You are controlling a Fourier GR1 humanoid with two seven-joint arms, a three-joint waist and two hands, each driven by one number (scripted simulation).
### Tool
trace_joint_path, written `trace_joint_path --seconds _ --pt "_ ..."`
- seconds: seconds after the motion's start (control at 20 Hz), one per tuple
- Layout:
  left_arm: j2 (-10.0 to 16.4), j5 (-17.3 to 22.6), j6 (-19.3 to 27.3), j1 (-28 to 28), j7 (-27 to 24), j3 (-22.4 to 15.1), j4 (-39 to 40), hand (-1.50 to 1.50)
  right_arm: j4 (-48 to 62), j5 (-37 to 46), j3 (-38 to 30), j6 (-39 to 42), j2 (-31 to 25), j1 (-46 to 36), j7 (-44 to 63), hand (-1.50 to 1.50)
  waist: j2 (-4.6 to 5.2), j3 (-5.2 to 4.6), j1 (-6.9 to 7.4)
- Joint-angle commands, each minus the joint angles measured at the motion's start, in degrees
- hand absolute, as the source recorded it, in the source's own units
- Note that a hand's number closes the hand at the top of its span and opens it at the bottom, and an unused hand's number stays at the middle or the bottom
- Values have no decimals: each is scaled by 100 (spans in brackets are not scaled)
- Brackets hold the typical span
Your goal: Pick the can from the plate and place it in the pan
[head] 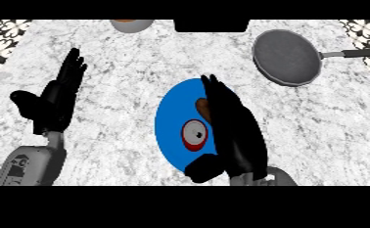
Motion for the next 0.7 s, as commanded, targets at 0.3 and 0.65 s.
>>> trace_joint_path --seconds 0.3,0.65 --pt "-92 -38 -219 -78 -314 205 393 0 371 -233 251 433 63 -466 1234 -150 4 -5 -16" --pt "-83 -67 -274 -110 -237 209 395 0 1240 -155 584 382 62 -466 1312 -150 2 -5 14"
